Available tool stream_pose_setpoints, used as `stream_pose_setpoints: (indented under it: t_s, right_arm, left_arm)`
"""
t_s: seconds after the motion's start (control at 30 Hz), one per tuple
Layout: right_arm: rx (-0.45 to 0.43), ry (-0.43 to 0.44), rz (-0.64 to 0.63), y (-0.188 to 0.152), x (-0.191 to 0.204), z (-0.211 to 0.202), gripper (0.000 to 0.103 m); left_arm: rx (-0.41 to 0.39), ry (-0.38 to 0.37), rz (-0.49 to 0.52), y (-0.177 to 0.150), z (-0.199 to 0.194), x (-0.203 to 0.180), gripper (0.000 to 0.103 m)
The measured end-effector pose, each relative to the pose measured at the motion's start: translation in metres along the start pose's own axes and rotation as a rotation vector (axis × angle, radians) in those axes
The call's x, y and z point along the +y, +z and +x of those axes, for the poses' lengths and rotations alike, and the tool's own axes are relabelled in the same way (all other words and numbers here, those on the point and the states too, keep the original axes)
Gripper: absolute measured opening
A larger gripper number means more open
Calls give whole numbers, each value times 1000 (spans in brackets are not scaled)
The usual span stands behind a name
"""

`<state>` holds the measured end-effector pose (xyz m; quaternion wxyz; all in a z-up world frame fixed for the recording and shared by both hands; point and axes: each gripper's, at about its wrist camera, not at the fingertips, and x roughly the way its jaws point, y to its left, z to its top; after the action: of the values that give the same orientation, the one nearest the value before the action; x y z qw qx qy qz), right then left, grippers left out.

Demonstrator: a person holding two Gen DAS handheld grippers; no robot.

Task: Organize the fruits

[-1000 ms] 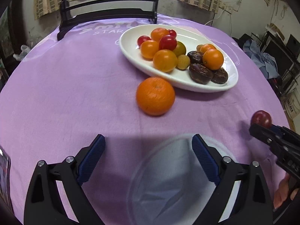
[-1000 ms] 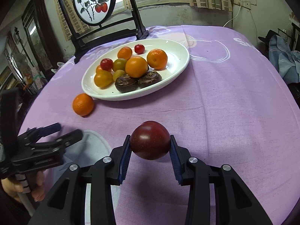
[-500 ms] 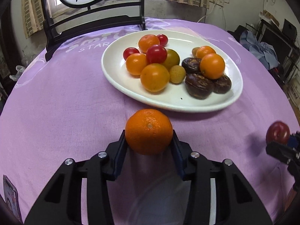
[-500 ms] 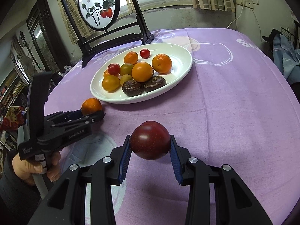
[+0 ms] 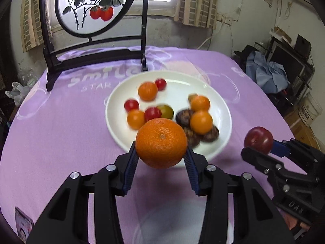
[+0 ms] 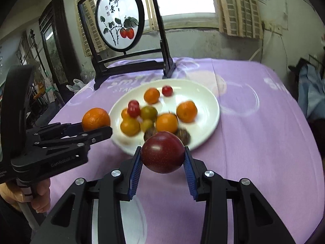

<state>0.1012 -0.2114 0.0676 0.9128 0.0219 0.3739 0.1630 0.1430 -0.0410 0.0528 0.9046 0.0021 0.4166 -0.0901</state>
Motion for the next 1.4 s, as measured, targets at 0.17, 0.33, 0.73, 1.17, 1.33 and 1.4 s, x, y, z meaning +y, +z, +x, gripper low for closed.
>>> stream_pose_setpoints:
  t_s: [0.17, 0.33, 0.73, 1.17, 1.33, 1.4]
  right_arm:
    - [-4, -17, 10, 32, -1, 36, 40]
    - [1, -31, 38, 53, -4, 69, 41]
    - [-11, 5, 90, 51, -18, 67, 56]
    - [-45, -47, 78, 6, -10, -9, 86]
    - [-80, -96, 77, -16, -7, -36, 96]
    - [-83, -114, 54, -26, -2, -45, 96]
  left_arm:
    - [28, 76, -30, 32, 37, 6, 43]
    - [46, 102, -72, 47, 62, 15, 43]
    - [-37, 214, -70, 52, 43, 15, 84]
    - [-90, 190, -48, -1, -27, -11, 91]
    - [-108, 235, -72, -27, -58, -14, 93]
    - [-113, 225, -86, -36, -69, -13, 93]
